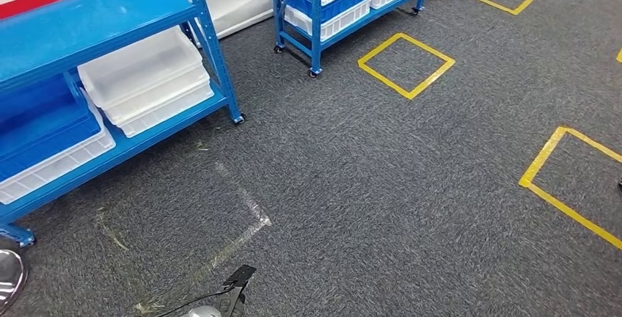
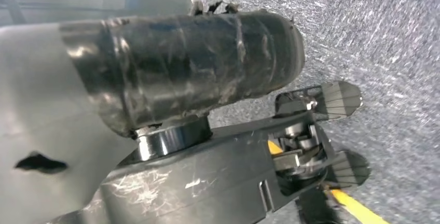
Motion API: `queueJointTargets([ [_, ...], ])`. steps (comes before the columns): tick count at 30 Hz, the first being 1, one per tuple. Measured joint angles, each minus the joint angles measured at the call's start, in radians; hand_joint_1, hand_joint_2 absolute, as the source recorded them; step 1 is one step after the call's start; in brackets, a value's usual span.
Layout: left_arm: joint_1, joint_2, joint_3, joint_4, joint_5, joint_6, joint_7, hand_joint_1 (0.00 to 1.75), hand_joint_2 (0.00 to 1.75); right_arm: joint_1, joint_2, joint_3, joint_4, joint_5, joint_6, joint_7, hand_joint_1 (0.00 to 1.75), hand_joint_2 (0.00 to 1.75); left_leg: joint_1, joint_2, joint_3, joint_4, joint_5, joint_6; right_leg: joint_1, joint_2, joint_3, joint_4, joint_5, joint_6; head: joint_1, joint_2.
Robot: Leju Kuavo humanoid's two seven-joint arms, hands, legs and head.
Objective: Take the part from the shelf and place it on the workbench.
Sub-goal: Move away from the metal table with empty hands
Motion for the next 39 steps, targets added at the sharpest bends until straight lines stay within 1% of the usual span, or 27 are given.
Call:
queueJointTargets([
  [1,0.0,0.001,0.0,0.0,0.0,0.0,-0.001,0.0,0.0,0.0,0.0,0.001,0.0,0.0,0.0,0.0,0.0,0.0,0.001,-0.008,-0.004,0.003,0.0,-0.008,0.003,0.006,0.003,-0.008,-0.003,-0.005,0.001,0.0],
  [3,0.004,0.003,0.0,0.0,0.001,-0.001,-0.002,0.0,0.0,-0.002,0.0,0.004,0.0,0.001,0.0,0.0,0.0,0.0,0.004,-0.016,-0.009,-0.001,0.005,-0.02,0.007,-0.012,0.005,-0.009,0.002,-0.022,0.0,0.0],
  [5,0.009,0.006,0.0,0.0,0.002,-0.001,-0.002,0.0,0.0,-0.004,-0.001,0.005,0.0,0.001,0.0,0.0,0.0,0.0,0.003,0.021,-0.025,0.026,-0.012,-0.026,0.009,-0.028,0.008,-0.014,0.009,-0.039,-0.004,0.0],
  [7,0.007,0.007,0.0,0.0,0.004,-0.001,-0.003,0.0,0.0,-0.003,0.0,0.005,0.0,0.002,0.0,0.0,0.0,0.0,0.001,0.07,-0.072,0.129,-0.067,-0.029,0.014,-0.049,0.008,-0.017,0.012,-0.049,-0.009,0.0],
  [9,0.006,0.007,0.0,0.0,0.006,-0.001,-0.005,0.0,0.0,-0.001,0.0,0.006,0.0,0.003,0.0,0.0,0.0,0.0,0.001,0.083,-0.126,0.249,-0.115,-0.028,0.022,-0.074,0.007,-0.016,0.01,-0.054,-0.011,0.0],
  [10,0.008,0.008,0.0,0.0,0.007,-0.001,-0.006,0.0,0.0,-0.001,0.0,0.007,0.0,0.004,0.001,0.0,0.0,0.0,0.0,0.084,-0.137,0.273,-0.117,-0.025,0.025,-0.086,0.007,-0.016,0.009,-0.056,-0.011,0.0],
  [11,0.01,0.008,0.0,0.0,0.009,-0.001,-0.007,0.0,0.0,-0.001,0.0,0.009,0.0,0.005,0.002,0.0,0.0,0.0,-0.001,0.086,-0.128,0.261,-0.102,-0.021,0.028,-0.097,0.008,-0.016,0.008,-0.058,-0.01,0.0],
  [12,0.01,0.009,0.0,0.0,0.01,-0.002,-0.008,0.0,0.0,-0.003,0.0,0.011,0.0,0.006,0.003,0.0,0.0,0.0,-0.004,0.093,-0.101,0.212,-0.073,-0.014,0.031,-0.107,0.01,-0.016,0.007,-0.059,-0.011,0.0],
  [14,0.008,0.01,0.0,0.0,0.01,-0.002,-0.009,0.0,0.0,-0.006,0.0,0.015,0.0,0.009,0.006,0.0,0.0,0.0,-0.017,0.123,-0.03,0.078,-0.024,0.002,0.036,-0.127,0.015,-0.017,0.003,-0.059,-0.01,0.0],
  [16,0.004,0.011,0.0,0.0,0.011,-0.003,-0.009,0.0,0.0,-0.008,0.0,0.018,0.0,0.01,0.007,0.0,0.0,0.0,-0.03,0.14,0.007,0.006,-0.012,0.013,0.038,-0.146,0.018,-0.021,0.002,-0.054,-0.01,0.0],
  [18,0.004,0.014,0.0,0.0,0.011,-0.003,-0.01,0.0,0.0,-0.011,0.001,0.024,0.0,0.01,0.009,0.0,0.0,0.0,-0.032,0.124,0.011,-0.007,-0.008,0.02,0.037,-0.16,0.023,-0.027,0.002,-0.045,-0.01,0.0],
  [19,0.006,0.016,-0.001,0.0,0.012,-0.003,-0.009,0.0,0.0,-0.012,0.001,0.028,-0.001,0.01,0.009,0.0,0.0,0.0,-0.029,0.115,0.014,-0.015,-0.003,0.023,0.036,-0.153,0.024,-0.026,-0.001,-0.039,-0.009,0.0],
  [21,0.008,0.019,-0.001,0.0,0.013,-0.003,-0.009,0.0,0.0,-0.014,0.002,0.031,-0.001,0.01,0.01,0.0,0.0,0.0,-0.021,0.098,0.022,-0.032,0.006,0.028,0.033,-0.107,0.006,0.014,-0.03,-0.029,-0.007,0.0],
  [22,0.007,0.018,-0.001,0.0,0.014,-0.003,-0.009,0.0,0.0,-0.014,0.001,0.032,-0.001,0.01,0.01,0.0,0.0,0.0,-0.019,0.091,0.023,-0.036,0.009,0.029,0.031,-0.079,-0.018,0.063,-0.057,-0.025,-0.006,0.0],
  [23,0.006,0.018,-0.001,0.0,0.015,-0.003,-0.009,0.0,0.0,-0.013,0.001,0.032,-0.001,0.01,0.01,0.0,0.0,0.0,-0.019,0.082,0.022,-0.037,0.01,0.031,0.029,-0.062,-0.048,0.123,-0.086,-0.023,-0.006,0.0],
  [24,0.006,0.017,-0.001,0.0,0.016,-0.003,-0.009,0.0,0.0,-0.011,0.001,0.033,-0.001,0.011,0.011,0.0,0.0,0.0,-0.018,0.072,0.021,-0.036,0.011,0.032,0.028,-0.054,-0.078,0.182,-0.108,-0.021,-0.005,0.0],
  [25,0.006,0.016,-0.001,0.0,0.017,-0.003,-0.009,0.0,0.0,-0.01,0.001,0.035,-0.001,0.011,0.012,0.0,0.0,0.0,-0.017,0.061,0.02,-0.035,0.011,0.032,0.027,-0.052,-0.098,0.218,-0.113,-0.018,-0.005,0.0],
  [26,0.007,0.016,-0.001,0.0,0.017,-0.003,-0.009,0.0,0.0,-0.008,0.001,0.037,-0.001,0.012,0.013,0.0,0.0,0.0,-0.016,0.048,0.019,-0.033,0.01,0.032,0.024,-0.051,-0.102,0.22,-0.1,-0.016,-0.005,0.0],
  [27,0.008,0.016,-0.001,0.0,0.017,-0.004,-0.009,0.0,0.0,-0.008,0.001,0.04,-0.001,0.012,0.013,0.0,0.0,0.0,-0.014,0.034,0.018,-0.029,0.01,0.03,0.021,-0.048,-0.087,0.183,-0.069,-0.013,-0.005,0.0],
  [28,0.009,0.016,-0.001,0.0,0.017,-0.004,-0.009,0.0,0.0,-0.008,0.001,0.043,0.0,0.013,0.013,0.0,0.0,0.0,-0.011,0.02,0.016,-0.024,0.009,0.026,0.016,-0.037,-0.059,0.123,-0.034,-0.011,-0.005,0.0],
  [30,0.009,0.017,-0.001,0.0,0.018,-0.004,-0.009,0.0,0.0,-0.009,0.001,0.047,0.0,0.014,0.012,0.0,0.0,0.0,-0.009,-0.005,0.007,-0.009,0.005,0.012,0.01,0.003,-0.012,0.019,0.007,-0.009,-0.003,0.0],
  [32,0.009,0.018,-0.001,0.0,0.018,-0.004,-0.009,0.0,0.0,-0.009,0.001,0.049,0.0,0.015,0.012,0.0,0.0,0.0,-0.008,-0.024,-0.004,-0.002,0.006,-0.002,0.012,0.019,-0.001,-0.004,0.007,-0.017,-0.002,0.0],
  [33,0.009,0.018,-0.001,0.0,0.018,-0.004,-0.009,0.0,0.0,-0.008,0.001,0.051,0.0,0.016,0.012,0.0,0.0,0.0,-0.007,-0.032,-0.008,-0.002,0.009,-0.008,0.014,0.007,-0.001,-0.005,0.01,-0.025,-0.002,0.0],
  [34,0.011,0.019,-0.001,0.0,0.018,-0.004,-0.009,0.0,0.0,-0.008,0.0,0.052,0.0,0.016,0.012,0.001,0.0,0.0,-0.006,-0.031,-0.011,-0.001,0.009,-0.012,0.015,-0.004,0.0,-0.006,0.013,-0.032,-0.002,0.0],
  [36,0.013,0.021,-0.001,0.0,0.019,-0.004,-0.009,0.0,0.0,-0.01,0.0,0.055,0.0,0.016,0.012,0.001,0.0,0.0,-0.008,0.012,-0.033,0.039,-0.015,-0.018,0.016,-0.025,0.002,-0.011,0.017,-0.047,-0.007,0.0],
  [38,0.011,0.021,-0.001,0.0,0.019,-0.005,-0.009,0.0,0.0,-0.01,-0.001,0.056,0.0,0.016,0.012,0.0,0.0,0.0,-0.01,0.068,-0.087,0.152,-0.072,-0.021,0.022,-0.049,0.002,-0.014,0.018,-0.057,-0.015,0.0],
  [39,0.01,0.02,-0.001,0.0,0.02,-0.006,-0.01,0.0,0.0,-0.009,-0.001,0.056,0.0,0.017,0.012,0.0,0.0,0.0,-0.009,0.079,-0.118,0.216,-0.098,-0.022,0.025,-0.063,0.002,-0.014,0.017,-0.06,-0.016,0.0],
])
